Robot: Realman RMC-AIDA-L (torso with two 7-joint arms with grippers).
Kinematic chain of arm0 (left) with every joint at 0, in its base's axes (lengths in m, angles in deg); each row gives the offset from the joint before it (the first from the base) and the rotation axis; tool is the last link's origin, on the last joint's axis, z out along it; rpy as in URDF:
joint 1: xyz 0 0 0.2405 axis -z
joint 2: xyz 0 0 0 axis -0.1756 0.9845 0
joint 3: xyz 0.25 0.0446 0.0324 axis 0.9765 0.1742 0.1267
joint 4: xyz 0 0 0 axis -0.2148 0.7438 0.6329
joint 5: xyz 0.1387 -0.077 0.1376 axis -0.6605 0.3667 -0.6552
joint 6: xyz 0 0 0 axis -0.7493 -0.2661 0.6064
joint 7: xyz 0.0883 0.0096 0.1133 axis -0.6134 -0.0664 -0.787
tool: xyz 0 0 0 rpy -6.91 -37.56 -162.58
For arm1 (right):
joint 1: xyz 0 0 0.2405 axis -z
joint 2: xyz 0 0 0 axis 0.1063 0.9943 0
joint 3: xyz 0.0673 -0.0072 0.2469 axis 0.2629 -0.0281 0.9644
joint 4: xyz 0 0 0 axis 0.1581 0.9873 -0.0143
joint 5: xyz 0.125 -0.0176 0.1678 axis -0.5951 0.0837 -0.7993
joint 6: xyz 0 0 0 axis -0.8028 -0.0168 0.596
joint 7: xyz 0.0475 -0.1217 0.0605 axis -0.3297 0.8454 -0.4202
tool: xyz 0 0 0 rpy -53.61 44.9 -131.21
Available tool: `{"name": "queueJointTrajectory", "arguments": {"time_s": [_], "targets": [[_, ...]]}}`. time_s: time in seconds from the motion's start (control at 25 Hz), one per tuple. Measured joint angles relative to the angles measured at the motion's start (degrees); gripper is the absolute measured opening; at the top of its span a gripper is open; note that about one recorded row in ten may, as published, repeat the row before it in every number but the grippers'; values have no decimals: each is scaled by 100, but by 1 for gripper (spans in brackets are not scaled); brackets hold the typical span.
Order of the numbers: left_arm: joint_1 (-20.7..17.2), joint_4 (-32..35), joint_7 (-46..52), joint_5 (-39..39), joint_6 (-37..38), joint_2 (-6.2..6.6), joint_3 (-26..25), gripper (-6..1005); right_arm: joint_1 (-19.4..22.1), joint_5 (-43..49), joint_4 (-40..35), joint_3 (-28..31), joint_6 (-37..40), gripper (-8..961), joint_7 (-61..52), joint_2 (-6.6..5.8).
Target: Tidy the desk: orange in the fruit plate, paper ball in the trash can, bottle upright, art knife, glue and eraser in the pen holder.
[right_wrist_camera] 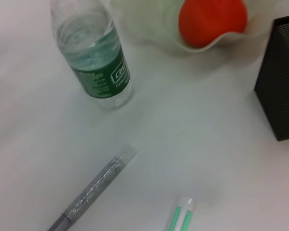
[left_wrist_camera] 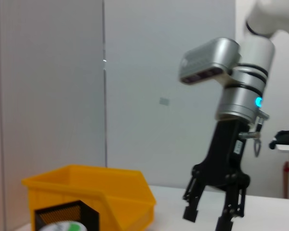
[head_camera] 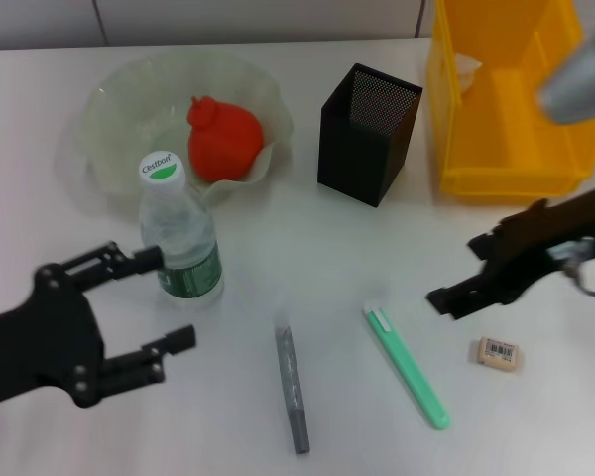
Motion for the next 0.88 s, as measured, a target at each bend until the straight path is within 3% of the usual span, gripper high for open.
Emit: {"name": "queueJointTrajectory", "arguments": {"time_s": [0.04,0.12,0.16,0.2,0.32,0.52,0.88], "targets": [[177,-365,-220,-109,55,6,-21,770,0,0,0,0,0,843,0,0],[418,-745,-360,-340,24,1,-27,770,-320,428,270,-765,-218,843,-621,5],[507,-843,-368,-433,-10,-2,-27,770,-320,428,270,-765,-218,843,-621,5],[507,-843,-368,-433,-10,-2,-27,770,-448,614,486,-1190,-441,842,-897,9],[719,-1082,-347,-543,-55,6,-35,769,-642,767,855,-1692,-796,842,-1229,16],[727,-1100,-382,-540,-47,2,-36,769,-848,827,1358,-2148,-1250,804,-1455,24],[731,-1109,-383,-536,7,0,-34,769,-1045,750,1990,-2294,-1569,689,-1499,42]]}}
